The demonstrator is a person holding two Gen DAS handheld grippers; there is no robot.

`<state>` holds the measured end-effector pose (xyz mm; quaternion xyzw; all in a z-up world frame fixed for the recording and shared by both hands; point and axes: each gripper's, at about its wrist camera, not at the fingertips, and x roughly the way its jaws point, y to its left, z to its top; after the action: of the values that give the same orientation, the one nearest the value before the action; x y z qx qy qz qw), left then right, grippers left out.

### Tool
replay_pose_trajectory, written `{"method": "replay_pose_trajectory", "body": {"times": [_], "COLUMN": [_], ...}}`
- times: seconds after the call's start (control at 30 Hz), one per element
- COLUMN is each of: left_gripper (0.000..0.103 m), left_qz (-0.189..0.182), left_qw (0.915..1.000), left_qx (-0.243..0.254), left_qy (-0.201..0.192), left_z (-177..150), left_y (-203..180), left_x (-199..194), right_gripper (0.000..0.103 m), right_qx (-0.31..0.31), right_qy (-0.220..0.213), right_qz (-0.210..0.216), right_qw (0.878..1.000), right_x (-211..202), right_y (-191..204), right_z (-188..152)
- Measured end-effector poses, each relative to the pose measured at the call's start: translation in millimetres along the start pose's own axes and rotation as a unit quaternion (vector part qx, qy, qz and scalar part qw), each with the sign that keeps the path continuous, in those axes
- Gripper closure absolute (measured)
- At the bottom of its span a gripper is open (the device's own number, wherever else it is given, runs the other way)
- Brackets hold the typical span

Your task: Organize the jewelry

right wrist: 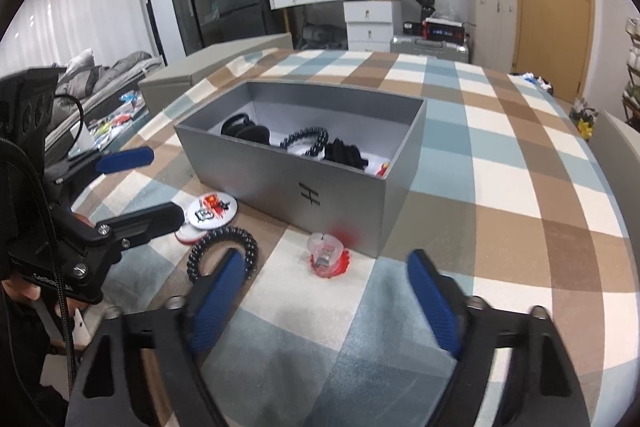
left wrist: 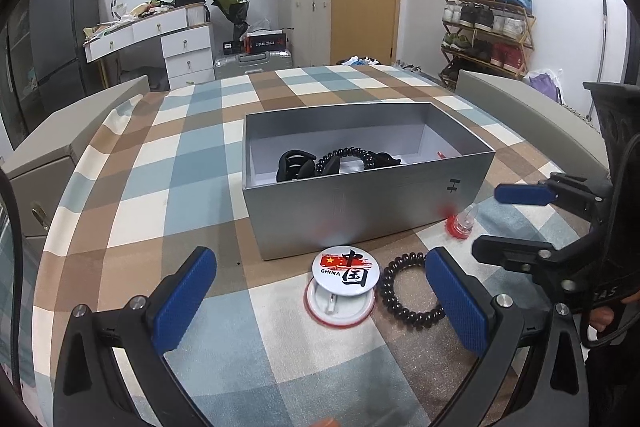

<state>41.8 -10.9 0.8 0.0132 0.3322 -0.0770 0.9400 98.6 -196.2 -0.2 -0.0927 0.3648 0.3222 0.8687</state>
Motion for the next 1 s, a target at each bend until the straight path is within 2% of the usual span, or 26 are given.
{"method": "replay_pose_trajectory", "body": {"times": [0.17,0.53,1.0], "left_gripper": [0.001,0.001,0.001], "left_qz": [-0.002,-0.006,-0.003], "left_qw": [0.9999,0.9991,0.9991], "left_qx": [-0.010,-0.035,-0.028], "left_qy": [0.009,0.023,0.031], "left_z": [1,1,2], "left_y": [2,8,5], "left_x": [2,4,6], "right_gripper": [0.045,0.066,0.075], "right_qx": [-0.006,-0.003,-0.011], "right_qy": [0.005,0.031,0.037], "right_qz": [0.001,0.003,-0.002], "right_qw": [1.000,1.000,0.999], "right_x": [2,14,19], "right_y": [2,1,3], "right_z": [-2,3,6]}}
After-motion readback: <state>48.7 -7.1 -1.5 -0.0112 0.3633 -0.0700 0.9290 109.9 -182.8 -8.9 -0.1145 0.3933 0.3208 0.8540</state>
